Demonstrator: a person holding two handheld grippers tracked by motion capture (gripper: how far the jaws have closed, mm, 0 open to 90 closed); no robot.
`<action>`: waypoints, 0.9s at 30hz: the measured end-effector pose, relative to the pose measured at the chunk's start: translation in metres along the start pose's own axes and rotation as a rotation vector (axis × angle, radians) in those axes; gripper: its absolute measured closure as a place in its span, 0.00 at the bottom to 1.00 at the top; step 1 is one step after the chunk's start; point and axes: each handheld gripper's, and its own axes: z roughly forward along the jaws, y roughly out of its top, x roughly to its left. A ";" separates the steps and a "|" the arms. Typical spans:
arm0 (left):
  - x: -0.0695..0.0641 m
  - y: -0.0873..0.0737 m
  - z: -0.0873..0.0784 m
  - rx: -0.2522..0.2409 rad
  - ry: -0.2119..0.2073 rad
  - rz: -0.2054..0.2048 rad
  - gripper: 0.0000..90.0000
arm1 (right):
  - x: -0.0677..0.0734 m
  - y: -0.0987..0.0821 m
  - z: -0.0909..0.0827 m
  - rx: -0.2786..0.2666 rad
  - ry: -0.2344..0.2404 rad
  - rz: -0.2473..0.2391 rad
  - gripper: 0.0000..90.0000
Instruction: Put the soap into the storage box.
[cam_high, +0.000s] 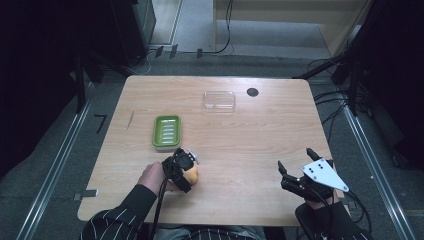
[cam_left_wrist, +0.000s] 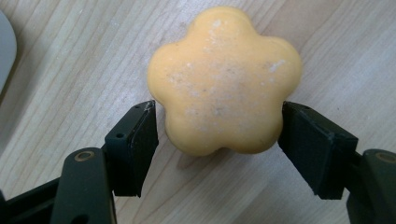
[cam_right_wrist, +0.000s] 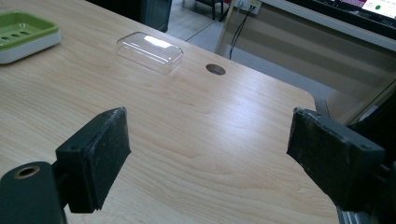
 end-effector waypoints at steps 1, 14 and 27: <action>0.000 0.000 0.001 0.006 0.005 0.002 0.33 | 0.000 0.000 0.000 0.001 0.000 -0.001 0.15; 0.000 0.002 0.007 0.014 -0.012 0.008 0.40 | 0.000 0.000 -0.001 0.000 -0.001 0.005 0.15; 0.001 0.000 0.007 -0.002 -0.025 0.008 0.44 | -0.002 -0.002 0.000 -0.001 0.000 0.009 0.15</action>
